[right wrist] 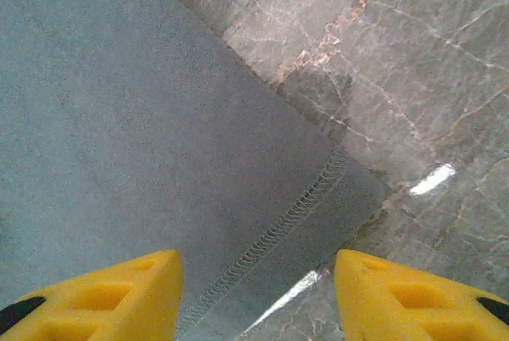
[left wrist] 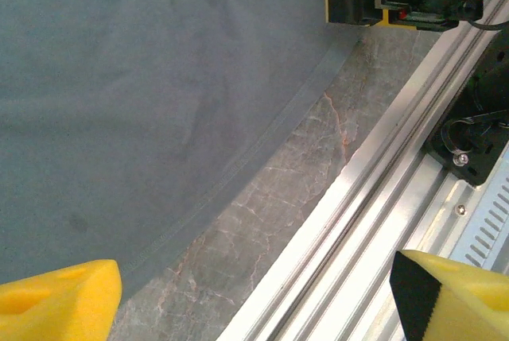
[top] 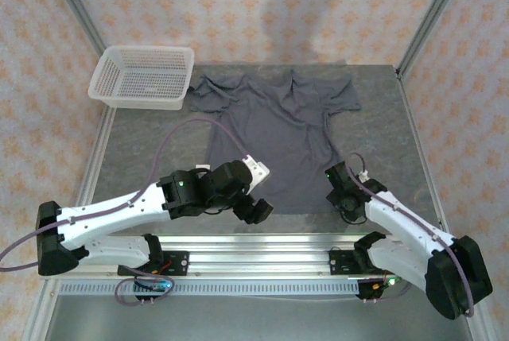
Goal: Fold the inside-out t-shirt
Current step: Turn the T-shirt inside out at the center of the table.
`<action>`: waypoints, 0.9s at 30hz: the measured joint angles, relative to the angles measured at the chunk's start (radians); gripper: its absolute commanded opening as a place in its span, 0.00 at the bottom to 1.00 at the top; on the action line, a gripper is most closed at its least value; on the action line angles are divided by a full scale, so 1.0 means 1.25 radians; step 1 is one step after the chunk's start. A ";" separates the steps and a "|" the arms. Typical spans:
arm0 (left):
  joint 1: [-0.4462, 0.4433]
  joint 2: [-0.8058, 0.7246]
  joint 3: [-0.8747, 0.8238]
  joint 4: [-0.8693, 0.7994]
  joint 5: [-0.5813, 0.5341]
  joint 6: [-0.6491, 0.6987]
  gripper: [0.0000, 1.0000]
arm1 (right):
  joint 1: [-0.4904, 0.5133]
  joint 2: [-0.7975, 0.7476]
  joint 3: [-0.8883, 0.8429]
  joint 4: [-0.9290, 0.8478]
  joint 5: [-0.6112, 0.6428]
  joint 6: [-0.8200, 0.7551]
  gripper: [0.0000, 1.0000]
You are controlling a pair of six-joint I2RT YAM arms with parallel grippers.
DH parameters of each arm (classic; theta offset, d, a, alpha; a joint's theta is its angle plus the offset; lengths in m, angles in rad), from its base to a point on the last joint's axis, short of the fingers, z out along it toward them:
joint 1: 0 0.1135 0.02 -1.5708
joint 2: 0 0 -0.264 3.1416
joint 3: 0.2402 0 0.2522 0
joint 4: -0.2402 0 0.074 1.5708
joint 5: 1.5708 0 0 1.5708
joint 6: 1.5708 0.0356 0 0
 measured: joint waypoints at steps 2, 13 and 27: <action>0.000 0.000 0.000 0.003 0.000 0.000 0.89 | 0.000 0.010 -0.003 0.003 0.001 0.006 0.57; 0.000 -0.001 -0.002 0.016 -0.022 0.000 0.89 | 0.000 0.072 -0.006 0.015 -0.002 0.048 0.49; 0.000 -0.023 -0.022 0.016 -0.060 -0.001 0.89 | 0.000 -0.024 -0.008 0.018 0.025 0.040 0.00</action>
